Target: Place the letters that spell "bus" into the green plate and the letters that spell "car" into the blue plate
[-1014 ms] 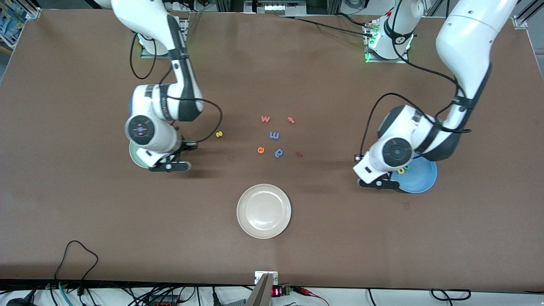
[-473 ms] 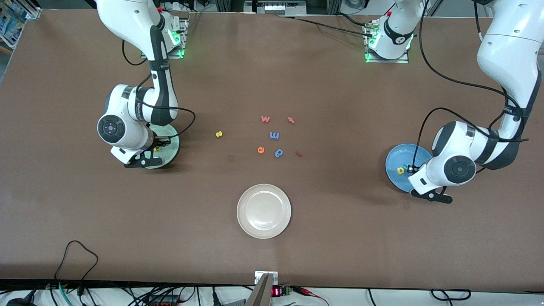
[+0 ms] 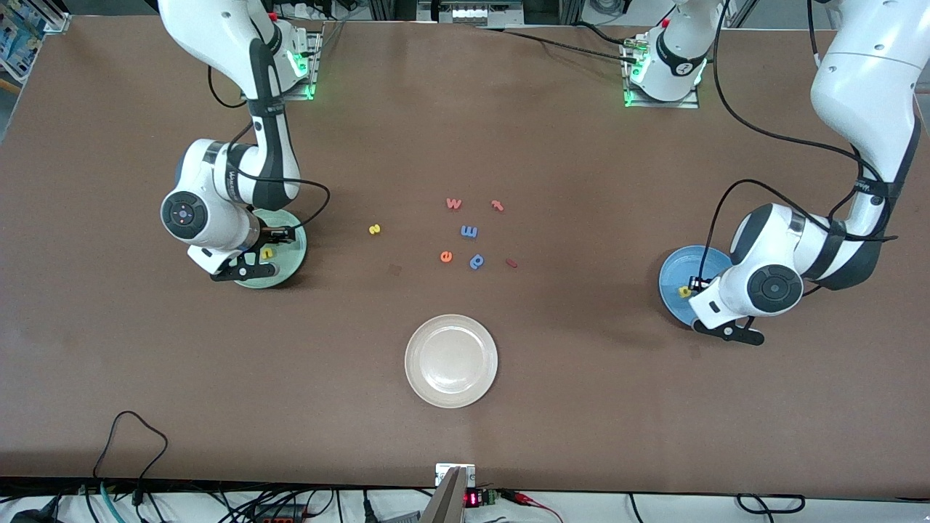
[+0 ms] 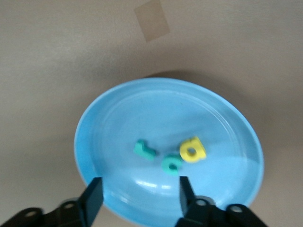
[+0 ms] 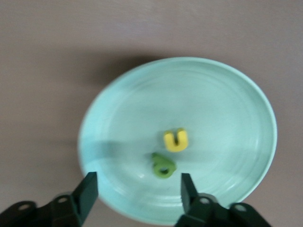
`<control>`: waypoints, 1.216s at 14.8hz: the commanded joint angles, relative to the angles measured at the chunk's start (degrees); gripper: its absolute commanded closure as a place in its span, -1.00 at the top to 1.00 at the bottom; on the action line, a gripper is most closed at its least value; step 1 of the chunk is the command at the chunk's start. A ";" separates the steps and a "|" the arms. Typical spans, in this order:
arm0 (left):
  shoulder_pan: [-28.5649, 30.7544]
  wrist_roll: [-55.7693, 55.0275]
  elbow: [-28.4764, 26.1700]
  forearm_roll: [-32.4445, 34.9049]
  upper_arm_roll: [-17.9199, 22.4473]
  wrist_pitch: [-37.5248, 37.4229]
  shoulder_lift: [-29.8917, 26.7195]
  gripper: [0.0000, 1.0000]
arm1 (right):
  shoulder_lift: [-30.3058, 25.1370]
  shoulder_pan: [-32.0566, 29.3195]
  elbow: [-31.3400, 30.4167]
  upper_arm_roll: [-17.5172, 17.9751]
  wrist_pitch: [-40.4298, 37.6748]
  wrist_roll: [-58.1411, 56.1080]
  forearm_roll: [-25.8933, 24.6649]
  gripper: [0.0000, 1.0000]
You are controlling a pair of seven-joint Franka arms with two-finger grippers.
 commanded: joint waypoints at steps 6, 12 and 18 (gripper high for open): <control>-0.11 -0.50 3.02 -12.67 -7.76 -15.80 -12.58 1.00 | -1.10 9.53 3.60 -0.83 -3.73 5.09 5.26 0.73; 0.15 0.64 18.58 -13.72 -12.52 -32.36 -12.67 1.00 | 4.43 17.62 3.51 -0.75 -0.49 10.20 11.51 0.32; -12.84 2.40 17.56 -25.03 8.44 -28.25 -21.09 1.00 | 8.83 20.53 3.25 2.06 6.81 15.66 11.86 0.32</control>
